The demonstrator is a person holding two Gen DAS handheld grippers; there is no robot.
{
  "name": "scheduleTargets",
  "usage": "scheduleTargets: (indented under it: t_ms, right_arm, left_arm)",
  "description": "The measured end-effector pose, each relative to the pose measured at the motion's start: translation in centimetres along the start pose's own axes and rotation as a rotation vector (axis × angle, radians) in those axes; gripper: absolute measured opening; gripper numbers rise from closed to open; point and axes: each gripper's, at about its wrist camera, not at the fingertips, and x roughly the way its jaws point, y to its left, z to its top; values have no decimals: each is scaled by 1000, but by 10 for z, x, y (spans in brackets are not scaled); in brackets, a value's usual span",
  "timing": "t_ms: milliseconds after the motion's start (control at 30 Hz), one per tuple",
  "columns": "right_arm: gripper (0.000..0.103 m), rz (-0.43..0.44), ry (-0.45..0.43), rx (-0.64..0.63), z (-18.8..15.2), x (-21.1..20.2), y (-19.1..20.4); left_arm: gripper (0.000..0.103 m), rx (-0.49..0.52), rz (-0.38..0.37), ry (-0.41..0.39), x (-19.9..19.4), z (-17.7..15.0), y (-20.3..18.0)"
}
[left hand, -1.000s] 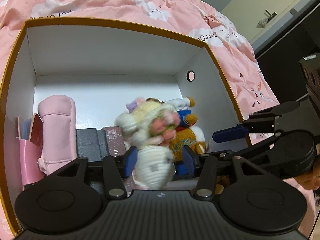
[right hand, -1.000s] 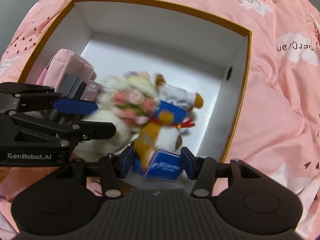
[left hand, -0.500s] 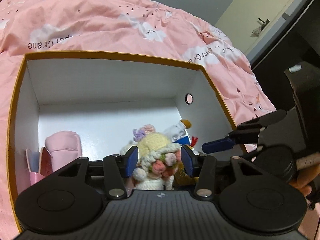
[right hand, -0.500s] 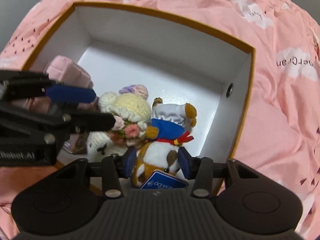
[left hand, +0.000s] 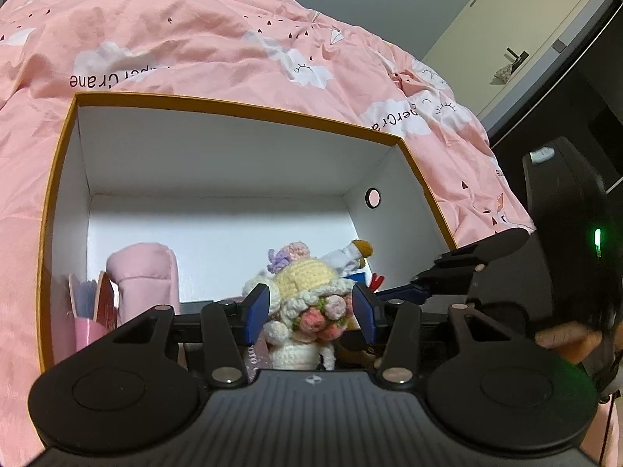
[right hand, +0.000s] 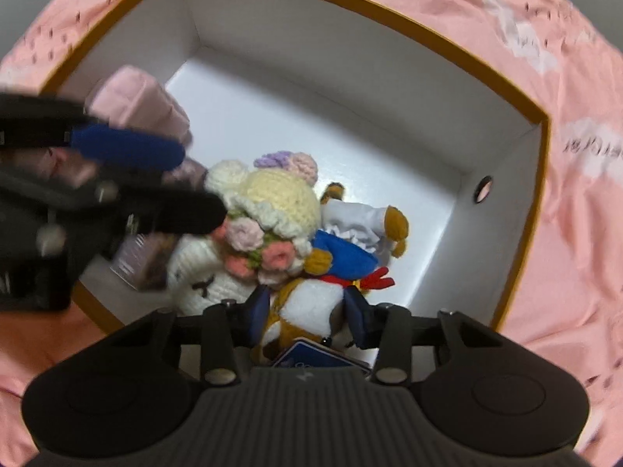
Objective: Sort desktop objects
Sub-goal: 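Release the bunny and duck in the box and open both grippers, then grasp the white feathered box with the left gripper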
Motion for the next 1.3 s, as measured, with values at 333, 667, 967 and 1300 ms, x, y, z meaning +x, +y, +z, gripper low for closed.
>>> scheduleTargets:
  t_ms: [333,667,967,1300]
  right_arm:
    - [40,5,-77,26,-6,-15,-5]
    - [42,-59,-384,118,-73,-68,7]
    - [51,-44,-634,227,-147,-98,40]
    - [49,-68,-581,313,-210,-86,65]
  left_arm:
    - [54,25,6,-72,-22,-7,-6]
    - [54,151,51,-175,-71,-38,-38]
    - [54,251,43,-176,-95,-77,-65]
    - [54,245,27,-60,-67,-122,-68]
